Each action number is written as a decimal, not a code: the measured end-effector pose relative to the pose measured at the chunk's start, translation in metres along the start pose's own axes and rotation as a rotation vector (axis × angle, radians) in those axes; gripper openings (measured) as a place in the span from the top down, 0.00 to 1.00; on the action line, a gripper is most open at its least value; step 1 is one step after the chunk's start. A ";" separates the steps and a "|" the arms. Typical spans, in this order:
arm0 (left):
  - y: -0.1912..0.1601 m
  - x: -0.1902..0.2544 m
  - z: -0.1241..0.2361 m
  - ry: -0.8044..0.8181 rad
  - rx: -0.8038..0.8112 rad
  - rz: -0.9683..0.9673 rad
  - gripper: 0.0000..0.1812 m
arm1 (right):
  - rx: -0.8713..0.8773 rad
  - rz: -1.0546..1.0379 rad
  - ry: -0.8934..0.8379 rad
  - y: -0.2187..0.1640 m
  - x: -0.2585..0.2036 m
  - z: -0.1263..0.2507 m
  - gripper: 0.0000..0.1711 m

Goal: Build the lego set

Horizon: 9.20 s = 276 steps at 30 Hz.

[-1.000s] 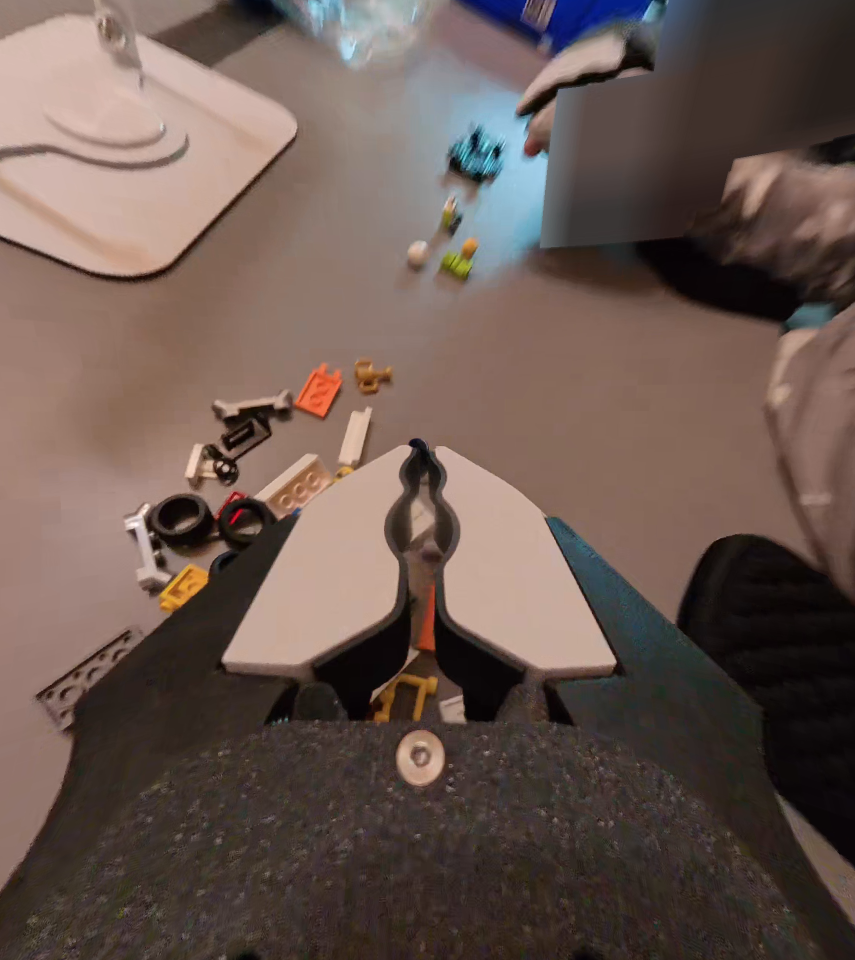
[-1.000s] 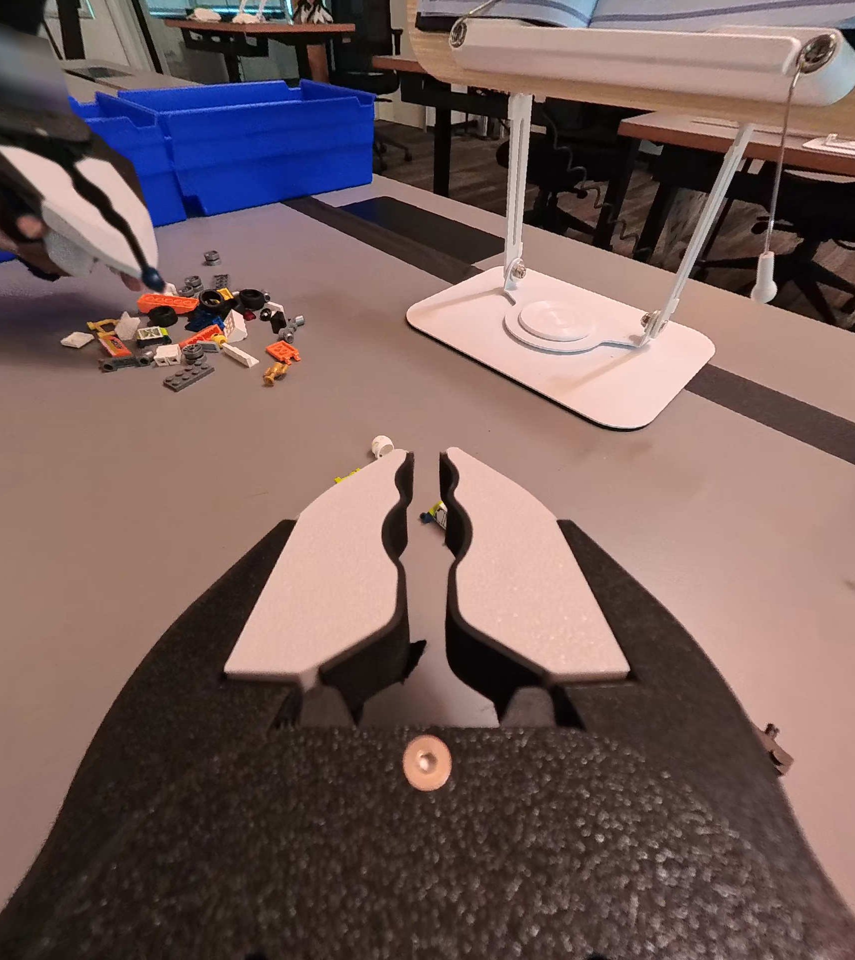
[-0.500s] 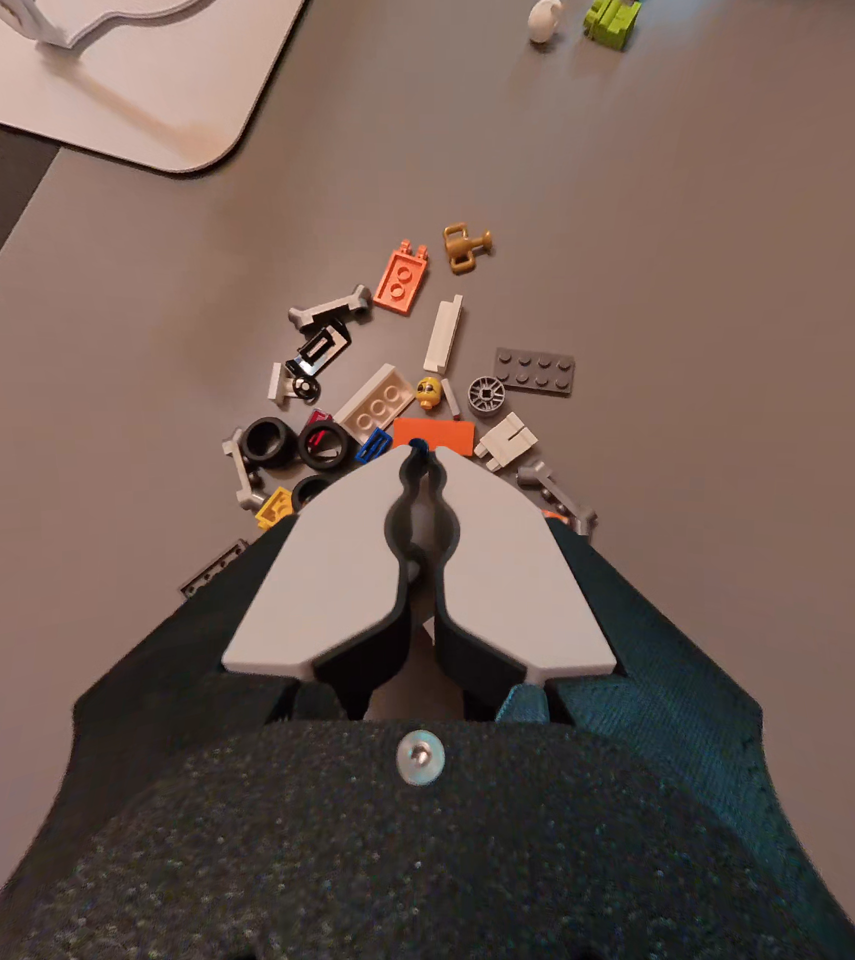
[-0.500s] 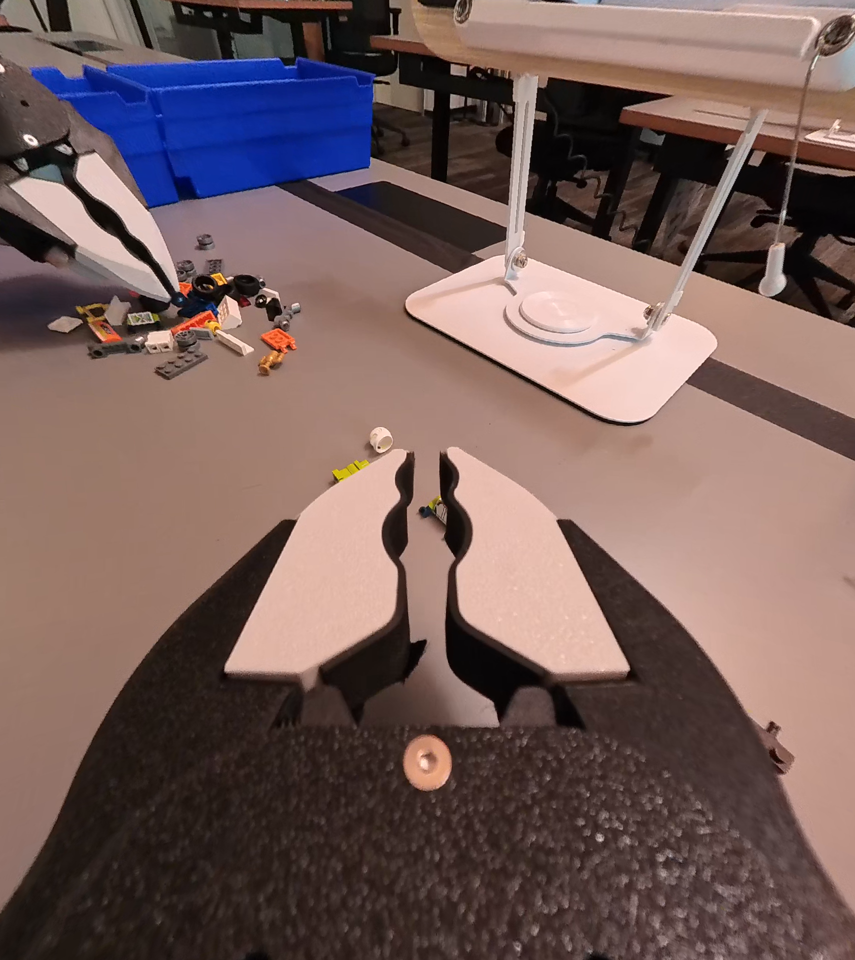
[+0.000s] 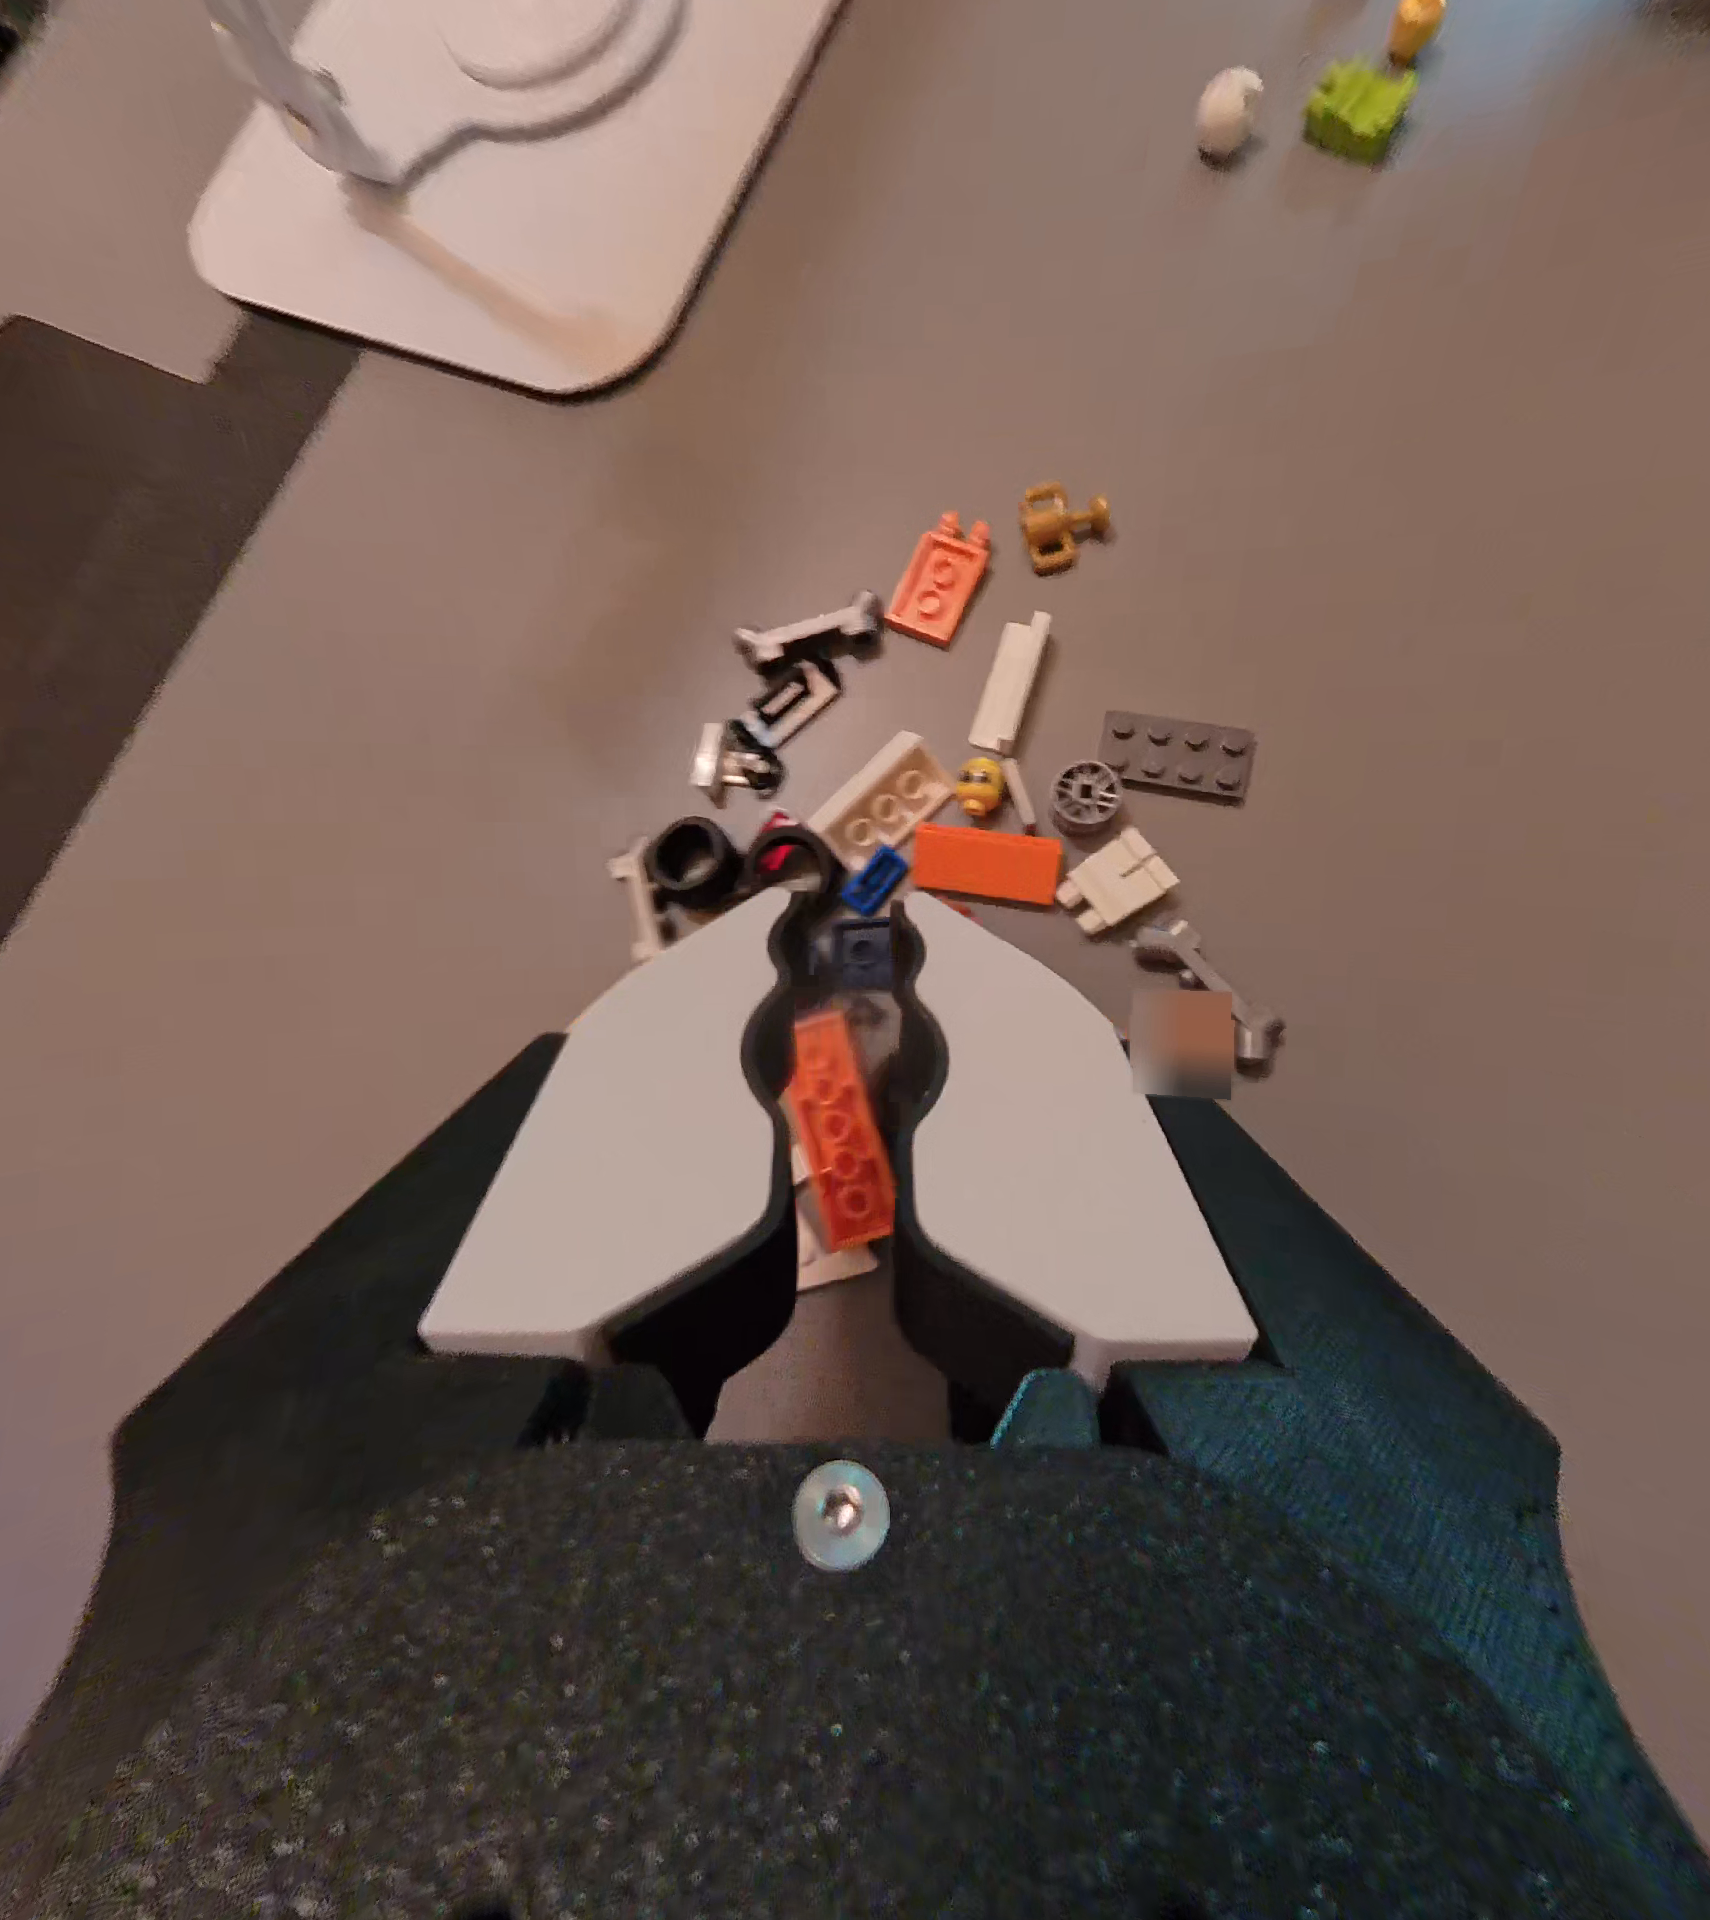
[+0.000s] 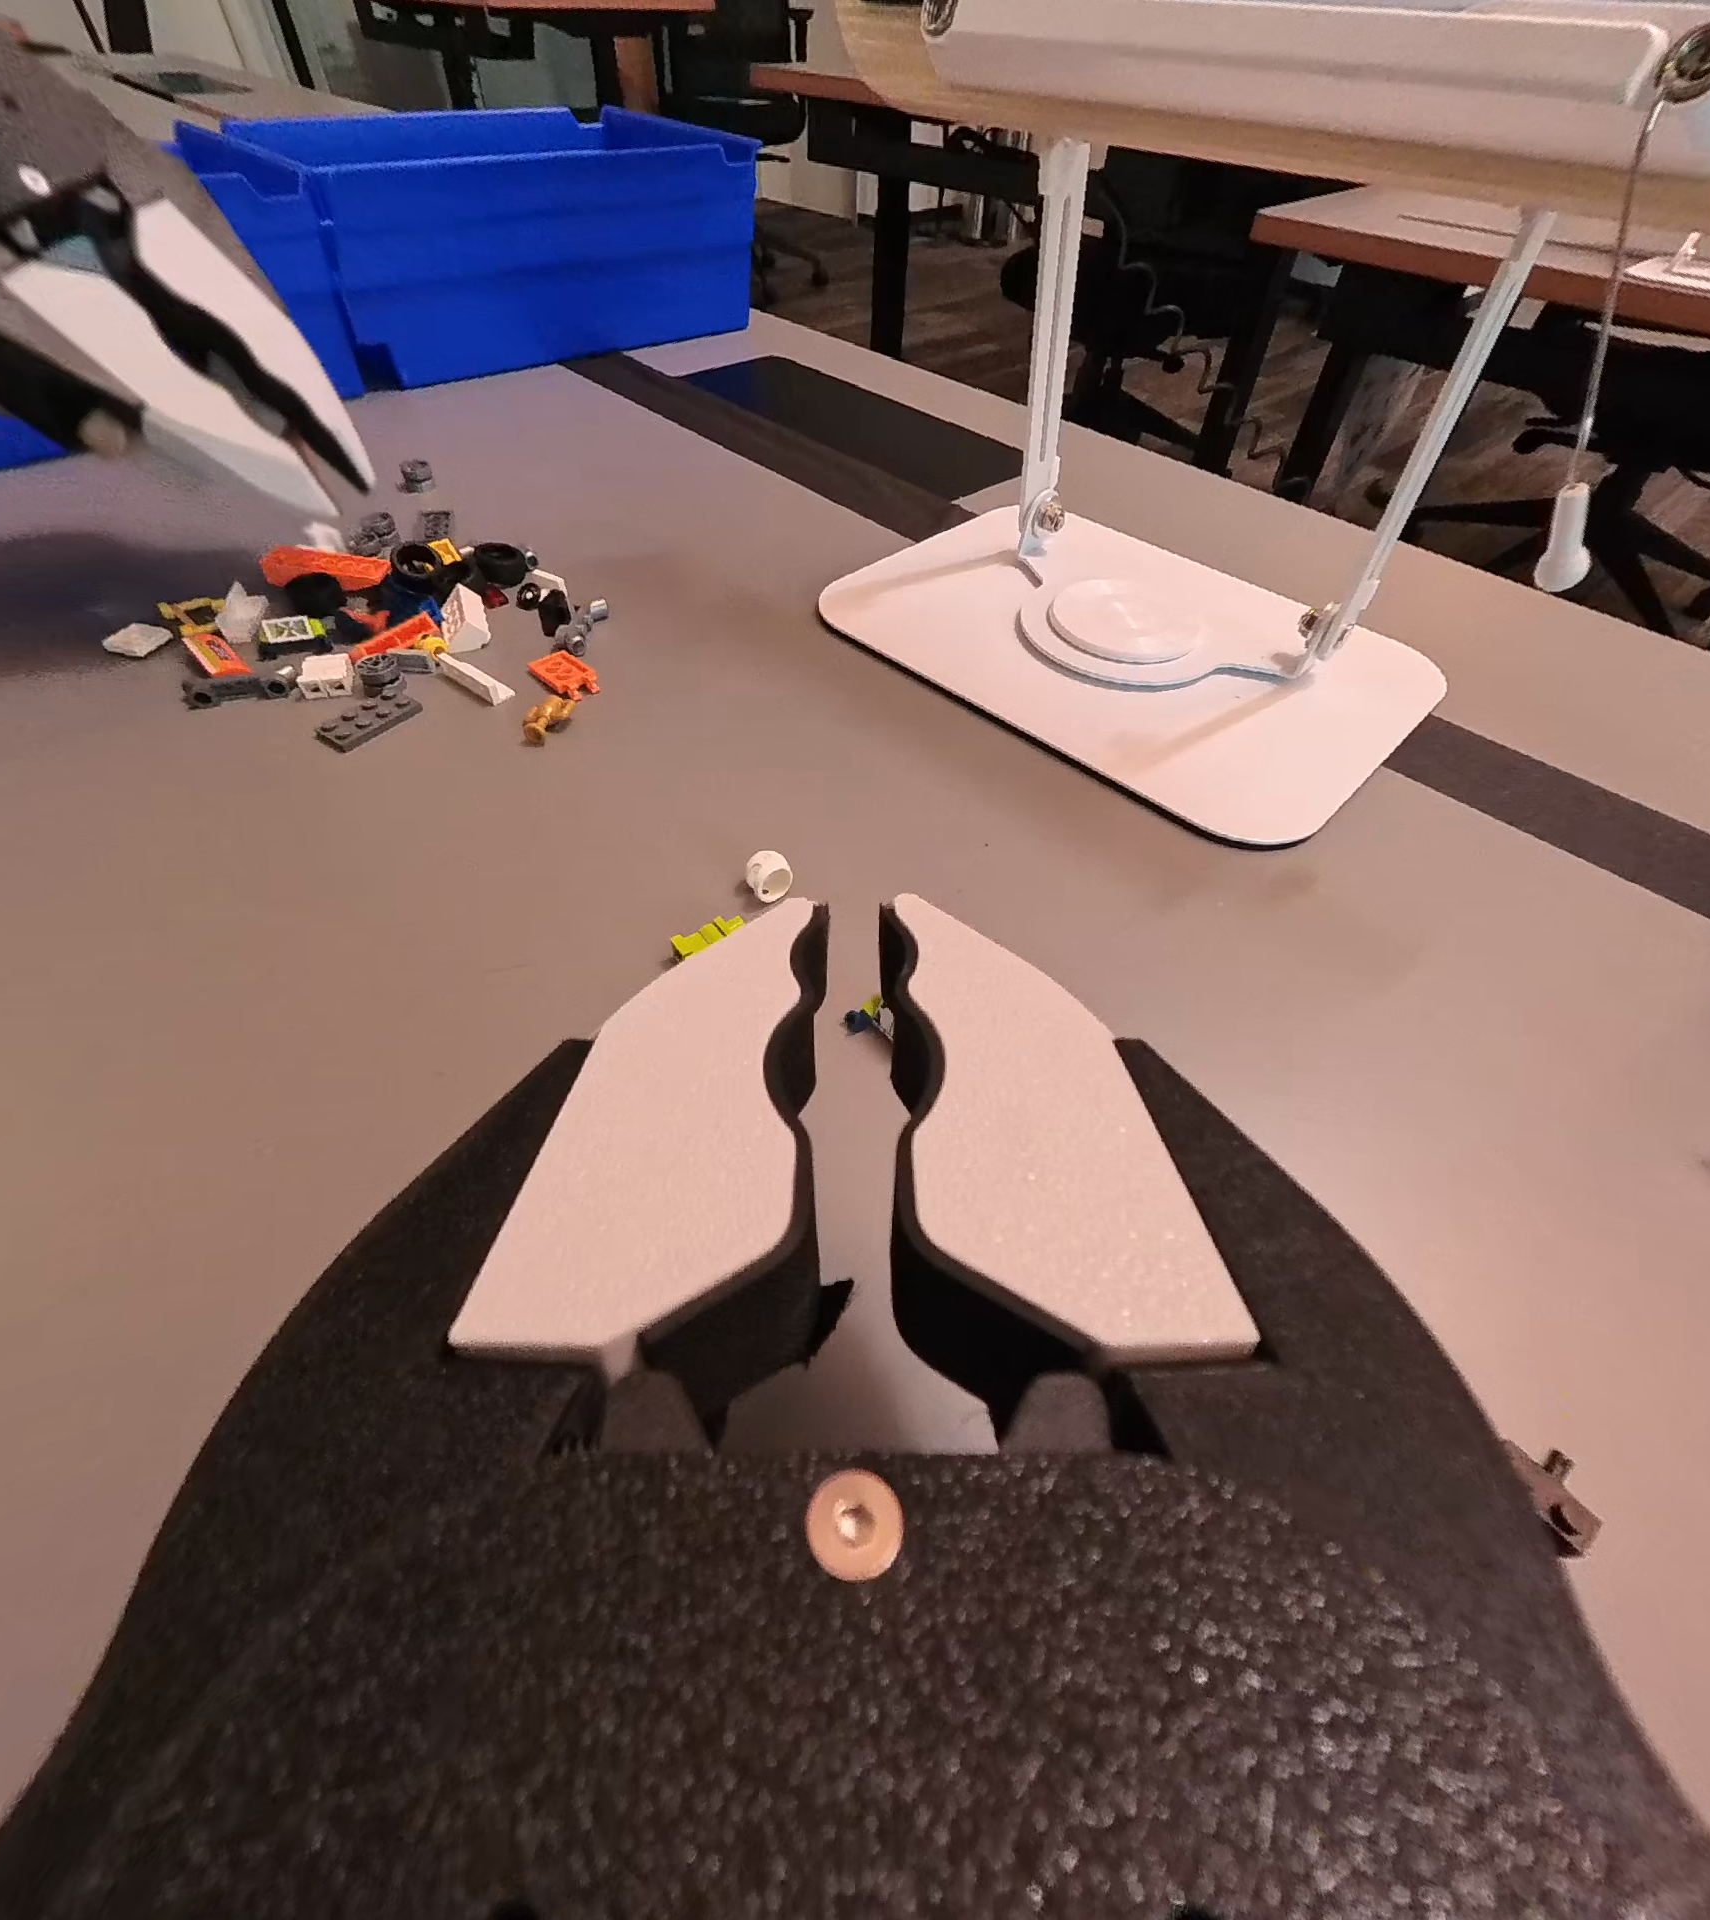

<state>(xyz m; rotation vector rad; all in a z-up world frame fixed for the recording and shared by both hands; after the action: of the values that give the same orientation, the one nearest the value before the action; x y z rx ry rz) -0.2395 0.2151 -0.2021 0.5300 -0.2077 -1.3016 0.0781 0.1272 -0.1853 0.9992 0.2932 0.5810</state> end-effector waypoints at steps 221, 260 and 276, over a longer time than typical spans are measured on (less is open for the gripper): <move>0.203 0.063 -0.135 -0.330 -0.163 -0.641 0.95 | 0.060 -0.041 -0.170 -0.008 0.032 0.068 0.95; 0.048 0.059 -0.023 -0.237 -0.216 -0.346 0.87 | 0.015 0.055 -0.126 -0.008 0.010 0.058 0.95; -0.007 0.040 -0.027 -0.155 -0.381 -0.303 0.93 | 0.017 0.072 -0.124 -0.007 0.007 0.058 0.95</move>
<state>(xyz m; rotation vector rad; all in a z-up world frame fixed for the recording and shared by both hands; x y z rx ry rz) -0.2227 0.1825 -0.2350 0.1368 -0.0032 -1.6329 0.1140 0.0876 -0.1612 1.0610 0.1530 0.5804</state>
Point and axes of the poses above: each gripper's, where its closed fingertips meet, z back along the fingers, y out of its top, x = y × z across the jaws, the point moved 3 cm from there along z, back along the fingers, and after that the axes turned 14 degrees about -x, right-handed, at the moved point
